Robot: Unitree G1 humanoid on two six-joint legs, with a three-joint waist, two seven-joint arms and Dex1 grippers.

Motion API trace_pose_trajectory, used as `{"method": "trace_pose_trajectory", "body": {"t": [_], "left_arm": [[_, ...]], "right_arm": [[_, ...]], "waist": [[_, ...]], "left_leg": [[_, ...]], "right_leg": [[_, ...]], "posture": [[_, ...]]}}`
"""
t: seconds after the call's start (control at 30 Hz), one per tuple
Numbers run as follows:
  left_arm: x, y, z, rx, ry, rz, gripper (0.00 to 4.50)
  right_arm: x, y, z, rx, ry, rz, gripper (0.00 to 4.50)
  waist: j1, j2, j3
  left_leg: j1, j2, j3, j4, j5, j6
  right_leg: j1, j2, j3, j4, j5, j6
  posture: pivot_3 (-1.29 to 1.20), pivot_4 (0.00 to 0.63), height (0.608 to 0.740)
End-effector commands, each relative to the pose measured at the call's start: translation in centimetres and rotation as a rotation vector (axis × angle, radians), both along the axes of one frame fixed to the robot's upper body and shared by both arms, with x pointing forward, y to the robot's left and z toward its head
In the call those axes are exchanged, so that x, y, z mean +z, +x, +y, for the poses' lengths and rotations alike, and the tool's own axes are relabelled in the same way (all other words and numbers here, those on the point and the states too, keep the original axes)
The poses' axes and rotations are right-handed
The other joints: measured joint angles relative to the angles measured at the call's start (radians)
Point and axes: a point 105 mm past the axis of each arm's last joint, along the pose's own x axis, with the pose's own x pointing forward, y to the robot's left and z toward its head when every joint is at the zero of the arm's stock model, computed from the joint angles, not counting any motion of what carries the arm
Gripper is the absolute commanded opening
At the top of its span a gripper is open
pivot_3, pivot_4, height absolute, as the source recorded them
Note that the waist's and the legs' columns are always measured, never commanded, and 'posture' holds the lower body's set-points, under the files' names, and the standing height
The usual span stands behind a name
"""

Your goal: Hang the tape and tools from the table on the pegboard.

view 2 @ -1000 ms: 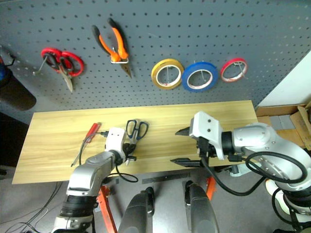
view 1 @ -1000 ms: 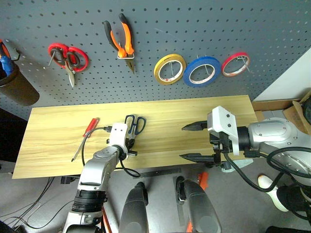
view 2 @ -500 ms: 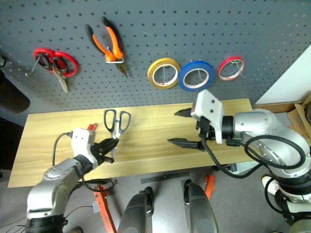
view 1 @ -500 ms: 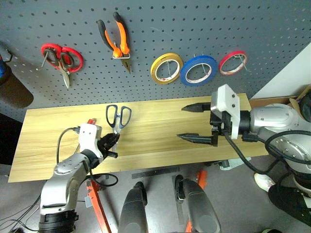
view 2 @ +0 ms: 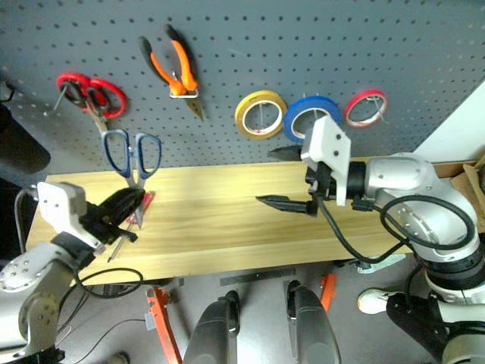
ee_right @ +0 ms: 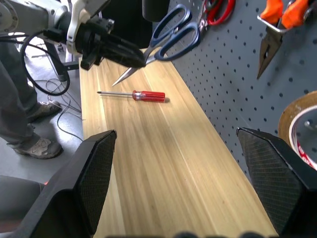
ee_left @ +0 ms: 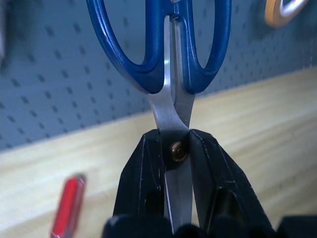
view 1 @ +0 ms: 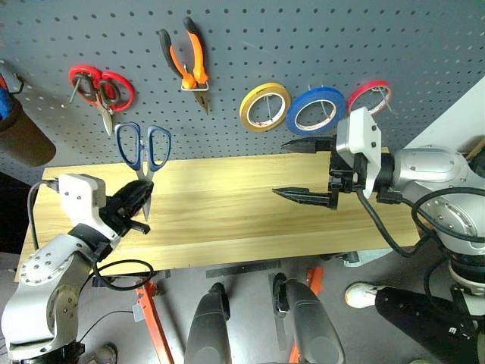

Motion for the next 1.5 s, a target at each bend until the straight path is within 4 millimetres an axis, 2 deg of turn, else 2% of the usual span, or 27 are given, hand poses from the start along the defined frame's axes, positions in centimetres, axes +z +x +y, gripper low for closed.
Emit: {"method": "trace_pose_trajectory", "body": {"t": [0.03,0.17,0.33,0.6,0.97,1.1,1.23,1.43,1.5], "left_arm": [[3.4,-1.1,-1.9,-0.026,0.081,-0.160,0.47],[5.1,-1.5,-1.9,0.036,0.119,-0.257,0.47],[6.5,-1.6,-0.1,0.164,0.077,-0.328,0.47],[5.0,-1.3,2.4,0.234,-0.055,-0.256,0.47],[5.0,1.1,2.2,0.162,-0.087,-0.238,0.47],[4.3,1.6,2.3,0.147,-0.089,-0.215,0.47],[4.1,2.3,2.8,0.153,-0.089,-0.205,0.47],[3.5,3.5,3.4,0.176,-0.071,-0.188,0.46],[2.9,3.4,3.5,0.179,-0.085,-0.169,1.15]], "right_arm": [[1.9,-0.4,0.0,0.045,0.042,-0.074,4.21],[2.2,0.3,-0.2,0.042,0.048,-0.091,4.21],[2.2,0.7,-0.3,0.039,0.046,-0.101,4.21],[2.1,1.0,-0.2,0.033,0.038,-0.108,4.21],[2.0,1.0,0.0,0.028,0.036,-0.116,4.21],[1.9,1.0,0.0,0.024,0.036,-0.118,4.21],[1.8,0.9,0.0,0.018,0.038,-0.119,4.21],[1.6,0.7,0.2,0.018,0.036,-0.117,4.21],[1.5,0.6,0.3,0.018,0.034,-0.116,4.21]], "waist": [[0.001,0.000,0.000],[0.005,0.000,0.000],[0.012,0.000,0.000],[0.019,0.000,0.000],[0.020,0.000,0.000],[0.018,0.000,0.000],[0.019,0.000,0.000],[0.019,0.000,0.000],[0.018,0.000,0.000]], "left_leg": [[0.000,0.000,0.000,0.000,0.000,0.000],[0.000,0.000,0.000,0.001,0.000,0.000],[0.000,0.000,0.000,0.001,0.000,0.000],[0.000,0.000,0.001,0.002,0.000,0.000],[0.000,0.000,0.000,0.004,0.000,0.000],[0.000,0.000,0.000,0.003,0.000,0.000],[0.000,0.000,0.000,0.004,0.000,0.000],[0.000,0.000,0.000,0.005,0.000,0.000],[0.000,0.000,0.001,0.005,0.000,0.000]], "right_leg": [[0.000,0.000,0.000,0.000,0.000,0.000],[0.000,0.000,0.001,0.000,0.001,0.002],[0.000,0.000,0.001,0.000,0.001,0.002],[0.001,0.000,0.000,0.000,0.002,0.002],[0.001,0.000,0.000,0.003,0.003,0.002],[0.001,0.000,0.000,0.002,0.003,0.002],[0.001,0.000,0.000,0.003,0.006,-0.002],[0.001,0.000,0.000,0.003,0.005,0.000],[0.001,0.000,0.001,0.003,0.006,-0.001]], "posture": [[-0.10,0.360,0.740],[-0.09,0.357,0.740],[-0.07,0.356,0.740],[-0.08,0.355,0.740],[-0.09,0.356,0.740],[-0.11,0.358,0.740],[-0.11,0.359,0.740],[-0.12,0.359,0.740],[-0.13,0.358,0.740]]}}
